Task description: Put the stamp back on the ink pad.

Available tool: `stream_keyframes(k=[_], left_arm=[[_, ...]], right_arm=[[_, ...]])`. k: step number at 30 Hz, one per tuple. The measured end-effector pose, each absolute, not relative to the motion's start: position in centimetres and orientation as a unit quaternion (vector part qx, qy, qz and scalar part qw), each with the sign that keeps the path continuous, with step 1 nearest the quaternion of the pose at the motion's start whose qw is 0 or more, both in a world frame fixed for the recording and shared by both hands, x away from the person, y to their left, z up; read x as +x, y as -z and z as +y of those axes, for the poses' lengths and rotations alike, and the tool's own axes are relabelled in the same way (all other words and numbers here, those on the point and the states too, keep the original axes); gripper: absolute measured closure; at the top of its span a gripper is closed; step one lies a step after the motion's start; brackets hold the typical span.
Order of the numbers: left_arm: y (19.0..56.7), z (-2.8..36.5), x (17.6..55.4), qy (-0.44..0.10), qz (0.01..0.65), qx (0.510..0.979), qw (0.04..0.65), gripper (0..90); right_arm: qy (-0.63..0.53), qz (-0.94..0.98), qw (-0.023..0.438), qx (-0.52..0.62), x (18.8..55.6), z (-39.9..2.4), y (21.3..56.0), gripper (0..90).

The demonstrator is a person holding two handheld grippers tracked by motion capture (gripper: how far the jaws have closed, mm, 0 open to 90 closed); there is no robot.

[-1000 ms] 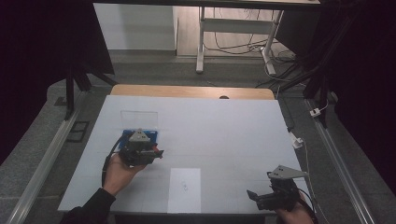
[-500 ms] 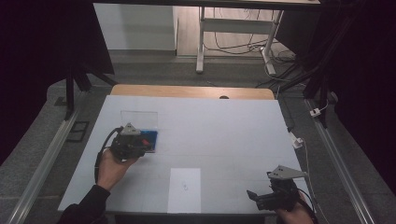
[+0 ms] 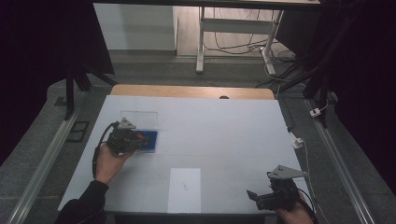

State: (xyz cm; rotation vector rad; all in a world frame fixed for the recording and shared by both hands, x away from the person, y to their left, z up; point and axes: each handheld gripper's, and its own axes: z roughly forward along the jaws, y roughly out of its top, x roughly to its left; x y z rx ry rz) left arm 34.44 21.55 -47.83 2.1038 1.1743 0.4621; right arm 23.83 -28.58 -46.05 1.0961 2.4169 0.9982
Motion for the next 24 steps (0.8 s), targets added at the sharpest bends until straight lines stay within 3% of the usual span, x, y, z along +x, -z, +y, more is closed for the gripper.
stream_keyframes(k=[24], left_arm=[[50.4,23.5,38.1,-0.171,0.494,0.800,0.295,57.9]], right_arm=[[-0.345,0.844,0.151,0.382,23.9,-28.5,46.1,0.8]])
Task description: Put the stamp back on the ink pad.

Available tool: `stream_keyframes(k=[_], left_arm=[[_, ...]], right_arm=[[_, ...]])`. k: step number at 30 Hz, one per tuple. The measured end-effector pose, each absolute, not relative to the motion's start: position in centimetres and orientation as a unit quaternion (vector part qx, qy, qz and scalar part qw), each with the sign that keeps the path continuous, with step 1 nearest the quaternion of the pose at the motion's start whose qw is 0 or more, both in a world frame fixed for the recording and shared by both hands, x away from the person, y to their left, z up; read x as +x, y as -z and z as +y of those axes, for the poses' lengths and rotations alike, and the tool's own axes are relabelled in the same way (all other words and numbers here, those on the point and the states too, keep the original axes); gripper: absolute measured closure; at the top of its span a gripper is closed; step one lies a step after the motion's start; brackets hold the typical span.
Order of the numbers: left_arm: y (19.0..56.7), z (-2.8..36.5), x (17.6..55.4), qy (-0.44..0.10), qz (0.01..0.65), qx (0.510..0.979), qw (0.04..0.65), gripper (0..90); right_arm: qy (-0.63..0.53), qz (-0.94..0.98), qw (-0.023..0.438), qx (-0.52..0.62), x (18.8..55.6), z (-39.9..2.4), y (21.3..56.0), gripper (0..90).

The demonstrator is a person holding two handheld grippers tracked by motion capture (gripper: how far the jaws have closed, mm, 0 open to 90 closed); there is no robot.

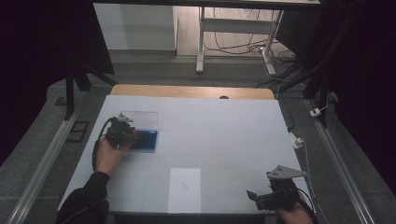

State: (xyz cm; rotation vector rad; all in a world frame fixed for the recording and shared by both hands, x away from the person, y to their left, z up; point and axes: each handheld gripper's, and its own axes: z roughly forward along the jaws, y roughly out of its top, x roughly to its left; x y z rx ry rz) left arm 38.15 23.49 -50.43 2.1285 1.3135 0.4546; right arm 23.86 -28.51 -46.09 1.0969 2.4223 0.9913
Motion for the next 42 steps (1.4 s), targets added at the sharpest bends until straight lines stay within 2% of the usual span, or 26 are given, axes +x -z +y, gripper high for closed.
stream_keyframes(k=[12,17,24,27,30,33,42], left_arm=[[50.4,23.3,38.2,-0.174,0.496,0.800,0.289,55.9],[49.6,23.3,37.6,-0.178,0.491,0.793,0.313,38.9],[48.7,23.0,36.3,-0.156,0.469,0.788,0.368,16.1],[48.5,22.8,35.8,-0.158,0.470,0.785,0.371,9.4],[48.0,22.8,35.2,-0.164,0.468,0.782,0.379,5.9],[47.8,22.9,34.8,-0.144,0.467,0.776,0.398,0.3],[47.3,22.3,32.9,-0.119,0.449,0.781,0.417,0.0]], right_arm=[[-0.345,0.844,0.152,0.381,23.8,-28.5,46.1,0.8],[-0.347,0.843,0.153,0.381,23.8,-28.6,46.1,0.8],[-0.349,0.842,0.153,0.382,23.8,-28.6,46.0,0.8],[-0.349,0.842,0.154,0.381,23.8,-28.6,46.0,0.8],[-0.349,0.842,0.154,0.381,23.8,-28.6,46.0,0.8],[-0.351,0.842,0.154,0.380,23.7,-28.6,46.0,0.8],[-0.352,0.842,0.154,0.379,23.7,-28.6,46.0,0.8]])
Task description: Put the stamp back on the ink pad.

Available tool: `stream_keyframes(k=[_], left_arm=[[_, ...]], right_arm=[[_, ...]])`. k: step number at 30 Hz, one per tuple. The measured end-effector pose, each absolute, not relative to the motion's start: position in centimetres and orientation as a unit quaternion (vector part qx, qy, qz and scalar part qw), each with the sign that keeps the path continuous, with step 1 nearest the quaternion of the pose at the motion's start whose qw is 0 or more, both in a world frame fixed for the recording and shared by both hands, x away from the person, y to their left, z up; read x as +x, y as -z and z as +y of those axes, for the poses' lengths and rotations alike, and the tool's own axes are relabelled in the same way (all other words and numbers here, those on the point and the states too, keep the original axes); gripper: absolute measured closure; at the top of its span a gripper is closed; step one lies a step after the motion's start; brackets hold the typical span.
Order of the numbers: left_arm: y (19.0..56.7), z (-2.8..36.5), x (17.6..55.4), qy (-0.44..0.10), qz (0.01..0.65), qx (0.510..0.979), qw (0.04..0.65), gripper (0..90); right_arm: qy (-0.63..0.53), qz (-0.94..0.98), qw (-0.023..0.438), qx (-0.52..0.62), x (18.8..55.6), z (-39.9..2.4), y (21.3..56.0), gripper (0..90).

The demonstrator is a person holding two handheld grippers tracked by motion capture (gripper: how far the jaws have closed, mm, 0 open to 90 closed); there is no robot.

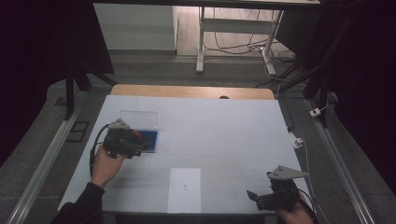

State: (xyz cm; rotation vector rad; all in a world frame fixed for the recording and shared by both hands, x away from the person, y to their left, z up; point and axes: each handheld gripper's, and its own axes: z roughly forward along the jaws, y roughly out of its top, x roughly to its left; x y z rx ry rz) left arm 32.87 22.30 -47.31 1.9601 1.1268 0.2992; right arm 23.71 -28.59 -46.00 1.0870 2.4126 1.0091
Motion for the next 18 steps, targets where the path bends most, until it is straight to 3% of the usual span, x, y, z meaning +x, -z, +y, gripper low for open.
stream_keyframes(k=[18], left_arm=[[46.4,23.1,26.4,-0.103,0.437,0.774,0.446,0.0]], right_arm=[[-0.352,0.841,0.156,0.380,23.7,-28.6,46.0,0.8]])
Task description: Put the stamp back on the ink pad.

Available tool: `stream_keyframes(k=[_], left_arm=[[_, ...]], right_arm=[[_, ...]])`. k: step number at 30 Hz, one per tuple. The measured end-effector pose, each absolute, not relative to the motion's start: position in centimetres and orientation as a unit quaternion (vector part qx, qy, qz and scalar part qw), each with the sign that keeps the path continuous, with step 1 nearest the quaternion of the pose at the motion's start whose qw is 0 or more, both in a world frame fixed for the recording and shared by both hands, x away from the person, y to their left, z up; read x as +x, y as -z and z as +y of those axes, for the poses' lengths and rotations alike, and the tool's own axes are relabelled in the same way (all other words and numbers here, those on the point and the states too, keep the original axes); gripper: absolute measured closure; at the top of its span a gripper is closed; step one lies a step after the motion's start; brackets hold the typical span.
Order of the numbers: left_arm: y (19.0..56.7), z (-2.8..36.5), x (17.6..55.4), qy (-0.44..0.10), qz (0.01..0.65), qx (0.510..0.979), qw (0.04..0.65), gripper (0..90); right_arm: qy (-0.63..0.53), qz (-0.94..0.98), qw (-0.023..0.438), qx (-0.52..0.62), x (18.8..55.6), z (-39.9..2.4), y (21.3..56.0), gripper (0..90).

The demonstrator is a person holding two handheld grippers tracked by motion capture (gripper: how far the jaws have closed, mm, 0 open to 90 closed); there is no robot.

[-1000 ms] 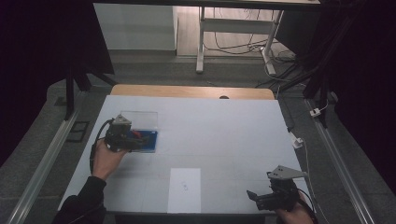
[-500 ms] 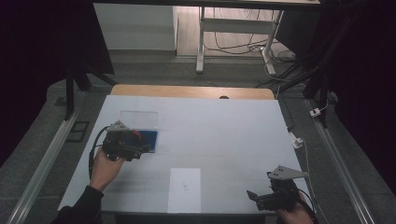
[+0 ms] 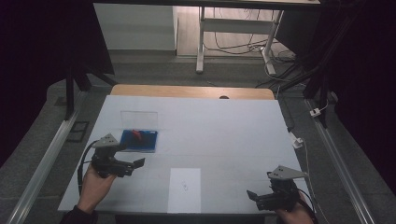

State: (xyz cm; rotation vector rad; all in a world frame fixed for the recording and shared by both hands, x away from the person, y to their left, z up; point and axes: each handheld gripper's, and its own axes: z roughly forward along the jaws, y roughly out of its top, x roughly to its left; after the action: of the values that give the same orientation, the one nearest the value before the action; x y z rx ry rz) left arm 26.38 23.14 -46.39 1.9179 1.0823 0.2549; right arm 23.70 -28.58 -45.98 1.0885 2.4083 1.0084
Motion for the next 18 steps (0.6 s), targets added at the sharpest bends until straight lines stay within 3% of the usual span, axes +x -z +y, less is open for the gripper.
stream_keyframes(k=[18], left_arm=[[47.1,25.5,20.2,-0.119,0.451,0.777,0.423,0.0]], right_arm=[[-0.351,0.840,0.157,0.382,23.7,-28.6,46.0,0.8]])
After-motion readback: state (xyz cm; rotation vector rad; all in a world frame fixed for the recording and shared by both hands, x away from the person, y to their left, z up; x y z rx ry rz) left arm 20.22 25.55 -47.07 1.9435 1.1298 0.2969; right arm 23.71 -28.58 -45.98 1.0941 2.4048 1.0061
